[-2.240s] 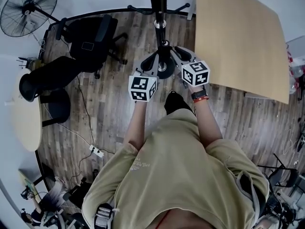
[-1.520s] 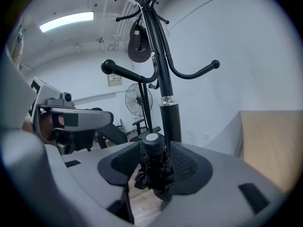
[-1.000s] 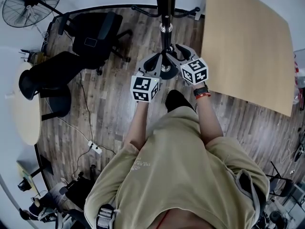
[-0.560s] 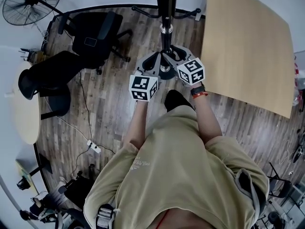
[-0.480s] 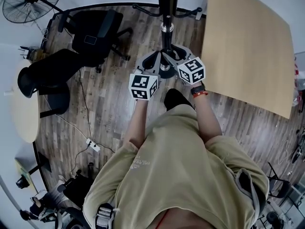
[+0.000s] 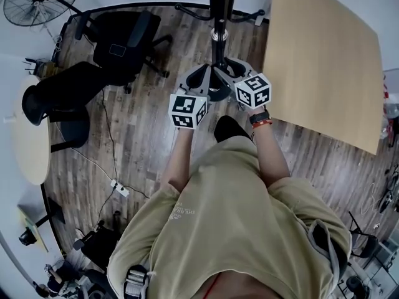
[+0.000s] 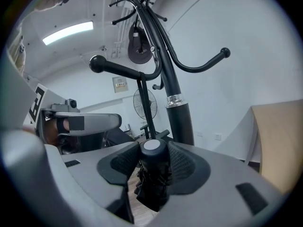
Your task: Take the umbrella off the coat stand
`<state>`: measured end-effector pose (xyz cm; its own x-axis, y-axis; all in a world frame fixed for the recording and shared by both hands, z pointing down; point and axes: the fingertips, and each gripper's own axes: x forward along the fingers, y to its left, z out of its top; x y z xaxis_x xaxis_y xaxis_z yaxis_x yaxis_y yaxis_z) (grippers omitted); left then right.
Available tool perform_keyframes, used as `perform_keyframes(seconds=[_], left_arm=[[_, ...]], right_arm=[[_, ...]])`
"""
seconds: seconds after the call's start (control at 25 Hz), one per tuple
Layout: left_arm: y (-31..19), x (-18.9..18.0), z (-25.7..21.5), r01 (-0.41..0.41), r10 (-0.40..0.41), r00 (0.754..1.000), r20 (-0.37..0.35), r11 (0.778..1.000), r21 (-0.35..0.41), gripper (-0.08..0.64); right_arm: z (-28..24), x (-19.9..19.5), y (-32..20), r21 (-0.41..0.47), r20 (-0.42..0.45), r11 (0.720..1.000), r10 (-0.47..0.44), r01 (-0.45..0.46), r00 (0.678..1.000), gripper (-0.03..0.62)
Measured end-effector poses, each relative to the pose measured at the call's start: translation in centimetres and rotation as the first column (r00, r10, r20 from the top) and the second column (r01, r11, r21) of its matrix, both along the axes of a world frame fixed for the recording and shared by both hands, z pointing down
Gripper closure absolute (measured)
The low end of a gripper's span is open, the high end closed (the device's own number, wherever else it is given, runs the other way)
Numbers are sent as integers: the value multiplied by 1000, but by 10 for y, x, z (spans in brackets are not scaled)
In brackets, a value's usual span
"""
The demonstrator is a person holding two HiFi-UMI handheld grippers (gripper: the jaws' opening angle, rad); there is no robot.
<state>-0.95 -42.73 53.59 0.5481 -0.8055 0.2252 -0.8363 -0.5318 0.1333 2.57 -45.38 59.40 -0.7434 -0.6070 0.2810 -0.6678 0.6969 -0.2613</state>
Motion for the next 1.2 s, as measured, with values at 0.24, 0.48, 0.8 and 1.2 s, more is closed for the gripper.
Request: perform_keyframes(seconds=[0.24,0.48,0.8,1.2], left_arm=[[11,-4,-11,-15,15,1000,1,1000,4,537],[23,-13,-15,-22,22,1000,4,1000,5,537],[30,-17,-33,-37,37,999,6,999,34,537],[47,-16,-36,-54,54,999,-3,998,39,537]], right_arm=[[-13,6,5,-6,11,998,60,-60,998,385],[-25,5,15,-15,39,996,86,-85,996,387],[-40,5,23,-14,26,995,98,-98,995,387],[-59,4,44,-5,54,994,106,-106,993,388]])
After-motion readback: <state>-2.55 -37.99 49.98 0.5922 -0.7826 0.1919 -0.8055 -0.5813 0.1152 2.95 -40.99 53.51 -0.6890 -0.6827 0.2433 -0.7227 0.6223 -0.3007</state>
